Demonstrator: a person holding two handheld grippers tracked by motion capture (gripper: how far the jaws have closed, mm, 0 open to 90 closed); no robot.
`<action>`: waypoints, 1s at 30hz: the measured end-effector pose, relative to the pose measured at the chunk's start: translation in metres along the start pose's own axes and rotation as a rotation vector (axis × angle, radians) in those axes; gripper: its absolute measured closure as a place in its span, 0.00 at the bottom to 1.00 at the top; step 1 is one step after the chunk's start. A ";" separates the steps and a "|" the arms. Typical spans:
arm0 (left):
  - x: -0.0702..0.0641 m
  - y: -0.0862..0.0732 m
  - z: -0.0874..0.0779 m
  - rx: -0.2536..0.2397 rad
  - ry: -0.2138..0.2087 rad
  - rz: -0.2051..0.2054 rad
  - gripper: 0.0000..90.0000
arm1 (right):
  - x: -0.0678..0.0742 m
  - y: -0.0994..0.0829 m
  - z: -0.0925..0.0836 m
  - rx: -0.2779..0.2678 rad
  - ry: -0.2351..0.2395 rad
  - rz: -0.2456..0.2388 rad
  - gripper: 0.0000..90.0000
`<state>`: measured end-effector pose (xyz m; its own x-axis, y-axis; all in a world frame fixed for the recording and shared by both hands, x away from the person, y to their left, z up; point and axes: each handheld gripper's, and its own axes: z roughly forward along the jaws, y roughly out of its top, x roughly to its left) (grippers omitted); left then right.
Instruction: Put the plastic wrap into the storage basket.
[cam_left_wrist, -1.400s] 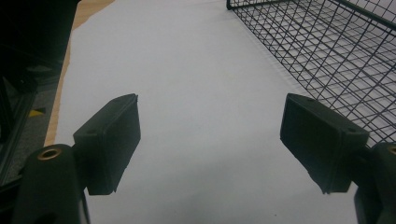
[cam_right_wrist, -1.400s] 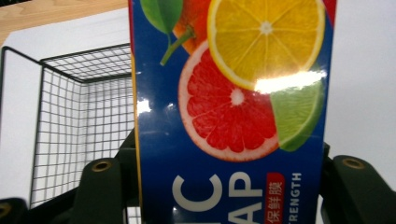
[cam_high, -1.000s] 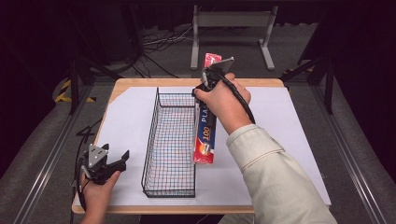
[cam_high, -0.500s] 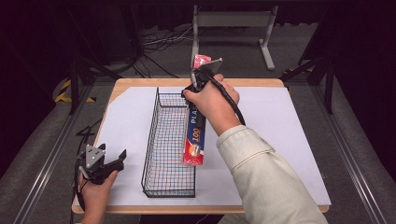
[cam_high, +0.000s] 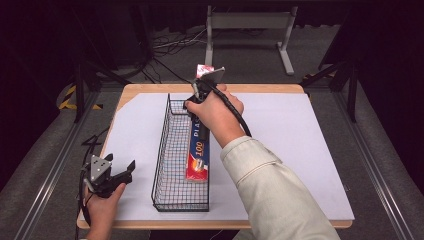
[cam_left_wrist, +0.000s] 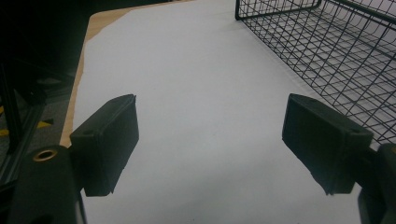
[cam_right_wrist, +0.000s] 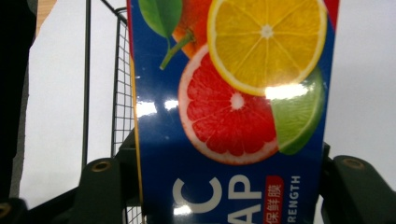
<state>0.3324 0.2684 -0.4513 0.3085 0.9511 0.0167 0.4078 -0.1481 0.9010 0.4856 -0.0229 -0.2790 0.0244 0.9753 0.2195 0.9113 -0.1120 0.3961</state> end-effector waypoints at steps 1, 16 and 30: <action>-0.001 0.001 -0.001 -0.003 -0.003 -0.004 0.21 | 0.001 -0.001 0.001 0.006 0.000 0.003 0.44; -0.018 0.010 -0.008 -0.025 0.004 0.092 0.21 | 0.020 -0.015 0.022 0.044 0.008 -0.022 0.44; -0.016 0.009 -0.007 -0.006 0.042 0.085 0.21 | 0.017 -0.026 0.054 0.079 -0.023 -0.023 0.44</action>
<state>0.3256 0.2541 -0.4403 0.3057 0.9456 0.1113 0.3766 -0.2275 0.8980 0.4846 0.0067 -0.3339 0.0120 0.9816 0.1904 0.9413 -0.0753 0.3291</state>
